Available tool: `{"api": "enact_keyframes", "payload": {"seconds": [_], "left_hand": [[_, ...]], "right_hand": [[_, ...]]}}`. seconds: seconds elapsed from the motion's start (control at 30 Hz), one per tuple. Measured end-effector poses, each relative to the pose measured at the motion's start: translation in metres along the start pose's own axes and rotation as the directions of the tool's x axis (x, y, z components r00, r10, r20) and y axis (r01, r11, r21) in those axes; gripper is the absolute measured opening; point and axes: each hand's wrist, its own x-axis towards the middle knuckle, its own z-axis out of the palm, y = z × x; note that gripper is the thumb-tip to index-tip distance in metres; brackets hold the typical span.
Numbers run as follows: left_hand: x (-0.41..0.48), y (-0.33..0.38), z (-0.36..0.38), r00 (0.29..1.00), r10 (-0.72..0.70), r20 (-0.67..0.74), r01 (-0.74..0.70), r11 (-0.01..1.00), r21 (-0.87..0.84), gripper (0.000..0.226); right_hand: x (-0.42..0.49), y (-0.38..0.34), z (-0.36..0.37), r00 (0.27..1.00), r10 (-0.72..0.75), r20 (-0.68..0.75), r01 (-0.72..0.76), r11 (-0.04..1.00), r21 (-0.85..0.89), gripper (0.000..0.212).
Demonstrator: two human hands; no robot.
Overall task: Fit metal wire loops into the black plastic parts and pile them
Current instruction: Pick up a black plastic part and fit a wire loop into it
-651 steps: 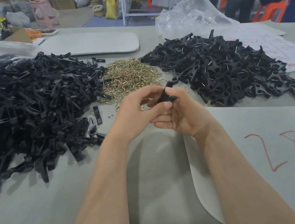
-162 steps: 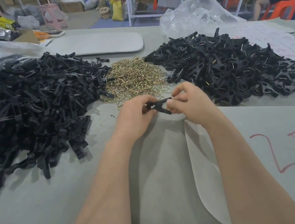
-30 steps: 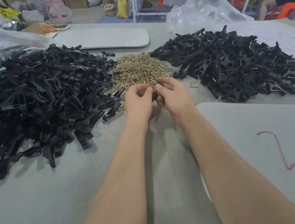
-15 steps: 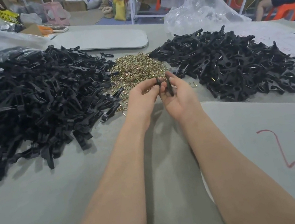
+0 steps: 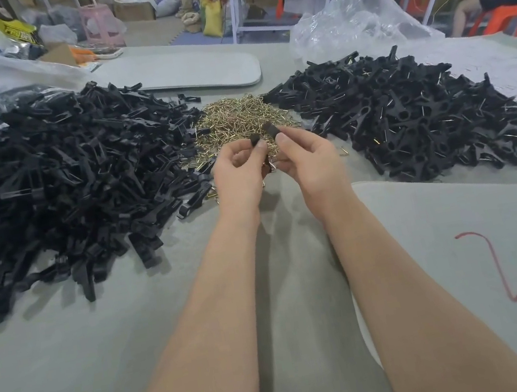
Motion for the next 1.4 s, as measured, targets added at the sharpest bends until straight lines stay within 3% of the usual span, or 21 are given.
{"api": "enact_keyframes", "payload": {"seconds": [0.07, 0.2, 0.3, 0.43, 0.57, 0.67, 0.77, 0.9, 1.03, 1.1, 1.4], "left_hand": [[0.000, 0.000, 0.000, 0.999, 0.013, -0.039, -0.013, 1.000, -0.004, 0.011], [0.001, -0.003, -0.001, 0.989, 0.103, -0.105, -0.087, 0.985, 0.148, 0.022], [0.003, -0.003, -0.003, 0.986, 0.101, -0.132, -0.082, 0.986, 0.142, 0.019], [0.007, -0.006, -0.007, 0.991, 0.023, -0.131, -0.017, 0.999, 0.046, 0.015], [0.005, -0.006, -0.003, 0.995, 0.090, -0.046, -0.081, 0.980, 0.179, 0.021], [0.002, -0.005, 0.004, 0.993, 0.088, 0.079, -0.103, 0.970, 0.219, 0.031], [0.001, -0.005, 0.005, 0.980, 0.086, 0.182, -0.124, 0.970, 0.209, 0.024], [0.002, -0.005, 0.003, 0.986, 0.121, 0.116, -0.145, 0.963, 0.226, 0.016], [0.004, -0.006, 0.002, 0.989, 0.127, 0.071, -0.142, 0.955, 0.261, 0.011], [0.004, -0.006, 0.002, 0.986, 0.137, 0.095, -0.158, 0.948, 0.276, 0.010], [0.002, -0.004, 0.001, 0.987, 0.121, 0.107, -0.146, 0.951, 0.274, 0.013]], "right_hand": [[-0.001, 0.001, 0.001, 1.000, -0.004, 0.017, 0.005, 0.997, -0.078, 0.013], [-0.002, 0.002, 0.006, 0.997, -0.070, -0.035, 0.062, 0.981, -0.183, 0.004], [-0.002, 0.005, 0.010, 0.990, -0.137, -0.011, 0.127, 0.941, -0.312, 0.008], [-0.007, 0.009, 0.015, 0.977, -0.206, 0.058, 0.205, 0.828, -0.523, 0.021], [-0.007, 0.013, 0.012, 0.958, -0.286, 0.007, 0.232, 0.764, -0.601, 0.017], [-0.002, 0.012, 0.005, 0.964, -0.251, -0.092, 0.152, 0.797, -0.585, 0.016], [0.000, 0.011, 0.002, 0.970, -0.216, -0.113, 0.116, 0.817, -0.565, 0.015], [0.002, 0.010, 0.001, 0.972, -0.233, -0.036, 0.155, 0.747, -0.646, 0.020], [0.004, 0.004, -0.003, 0.970, -0.216, -0.107, 0.133, 0.849, -0.511, 0.027], [0.003, 0.004, -0.004, 0.971, -0.211, -0.112, 0.143, 0.888, -0.438, 0.020], [0.002, 0.005, -0.004, 0.973, -0.215, -0.081, 0.172, 0.915, -0.364, 0.017]]}}
